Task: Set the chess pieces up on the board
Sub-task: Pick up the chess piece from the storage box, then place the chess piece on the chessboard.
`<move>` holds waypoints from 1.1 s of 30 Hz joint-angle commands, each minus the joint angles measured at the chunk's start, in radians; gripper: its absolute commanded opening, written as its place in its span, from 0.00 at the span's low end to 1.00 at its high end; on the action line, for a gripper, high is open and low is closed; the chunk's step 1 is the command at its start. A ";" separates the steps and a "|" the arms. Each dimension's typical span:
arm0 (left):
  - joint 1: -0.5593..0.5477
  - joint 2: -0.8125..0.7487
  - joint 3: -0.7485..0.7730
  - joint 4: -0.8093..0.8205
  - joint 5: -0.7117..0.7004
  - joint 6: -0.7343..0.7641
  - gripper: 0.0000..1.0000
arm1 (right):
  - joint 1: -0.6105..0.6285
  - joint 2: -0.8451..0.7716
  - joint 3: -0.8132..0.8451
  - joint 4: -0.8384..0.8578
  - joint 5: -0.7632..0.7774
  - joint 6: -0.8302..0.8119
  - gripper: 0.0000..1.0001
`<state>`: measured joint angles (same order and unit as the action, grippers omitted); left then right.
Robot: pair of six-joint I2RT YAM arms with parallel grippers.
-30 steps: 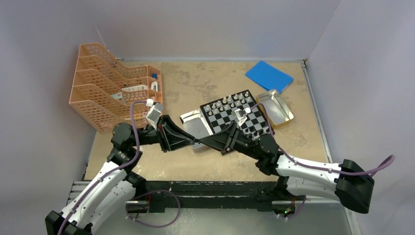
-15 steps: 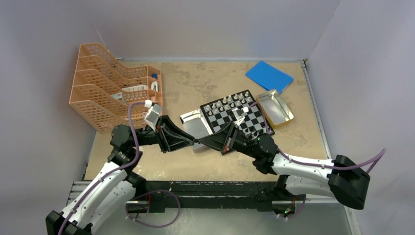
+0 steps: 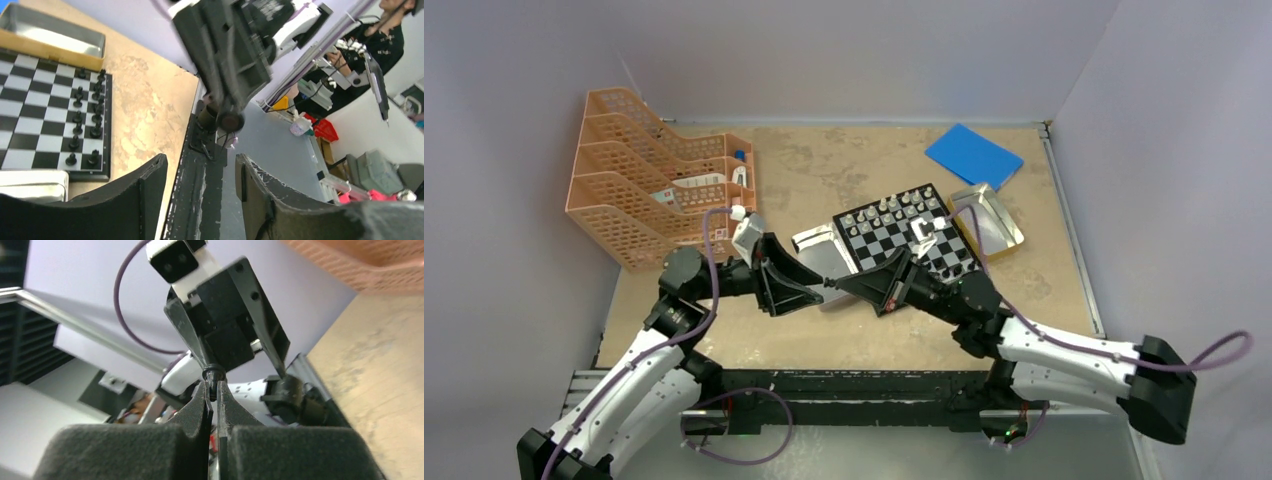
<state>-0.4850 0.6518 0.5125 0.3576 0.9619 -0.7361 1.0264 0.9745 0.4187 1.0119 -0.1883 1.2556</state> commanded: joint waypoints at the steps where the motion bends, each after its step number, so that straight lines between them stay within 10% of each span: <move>1: 0.000 -0.008 0.073 -0.227 -0.086 0.152 0.54 | 0.001 -0.146 0.145 -0.425 0.233 -0.313 0.00; 17: -0.001 0.044 0.176 -0.603 -0.333 0.368 0.67 | -0.001 -0.016 0.433 -1.483 0.531 -0.525 0.00; 33: -0.001 -0.110 0.158 -0.686 -0.373 0.407 0.67 | -0.122 0.384 0.590 -1.628 0.506 -0.687 0.00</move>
<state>-0.4847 0.5636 0.6468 -0.3412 0.5999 -0.3542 0.9379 1.2957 0.9672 -0.5869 0.3202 0.6323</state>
